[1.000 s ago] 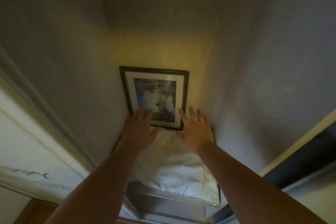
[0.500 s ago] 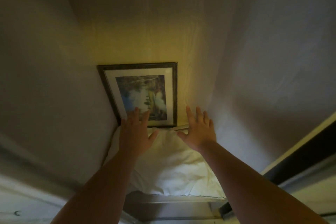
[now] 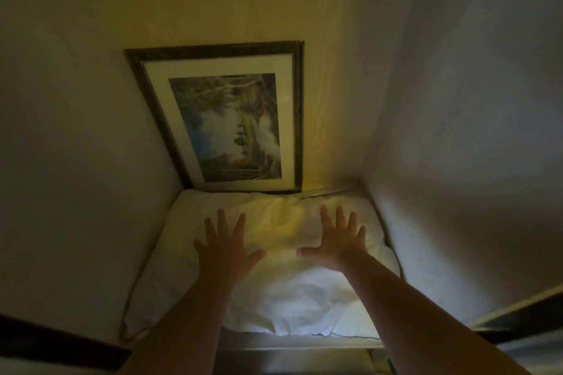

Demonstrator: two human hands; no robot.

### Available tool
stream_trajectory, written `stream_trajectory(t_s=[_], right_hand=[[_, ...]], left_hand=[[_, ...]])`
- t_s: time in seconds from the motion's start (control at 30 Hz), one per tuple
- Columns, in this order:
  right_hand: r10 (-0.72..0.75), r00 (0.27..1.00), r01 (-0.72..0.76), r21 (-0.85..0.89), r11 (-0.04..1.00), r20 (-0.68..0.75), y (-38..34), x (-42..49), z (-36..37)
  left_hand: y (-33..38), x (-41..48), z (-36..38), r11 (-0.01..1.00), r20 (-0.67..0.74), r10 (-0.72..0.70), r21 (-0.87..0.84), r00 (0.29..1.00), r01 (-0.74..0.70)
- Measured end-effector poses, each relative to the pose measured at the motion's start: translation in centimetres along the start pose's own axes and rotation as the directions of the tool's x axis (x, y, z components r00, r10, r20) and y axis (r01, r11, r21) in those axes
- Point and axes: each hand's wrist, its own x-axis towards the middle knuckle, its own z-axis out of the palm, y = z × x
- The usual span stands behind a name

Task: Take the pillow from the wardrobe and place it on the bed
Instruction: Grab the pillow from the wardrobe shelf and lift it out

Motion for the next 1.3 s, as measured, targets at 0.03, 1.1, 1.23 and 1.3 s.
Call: stream_trajectory(t_s=[0.03,1.1,1.23,1.3], right_hand=[[-0.005,1.0,0.005,0.002,1.0,-0.01,0.3,0.7,0.9],[-0.075,0.985,0.088,0.073,0.994,-0.158,-0.1,5.5,9.5],[-0.08,0.987,0.11,0.221,0.969,-0.14,-1.1,3.9,5.7],[-0.075,0.985,0.114,0.256,0.96,-0.154,-1.6,3.0,3.6]], left_hand=[[-0.4,0.7,0.9,1.0,-0.002,-0.005,0.013,1.0,0.005],[1.2,5.2,7.5,0.938,-0.002,-0.133,-0.323,0.991,0.126],[1.7,3.8,4.4,0.878,-0.087,-0.167,-0.466,0.982,0.108],[2.1,2.9,2.4,0.845,-0.116,-0.195,-0.525,0.974,0.107]])
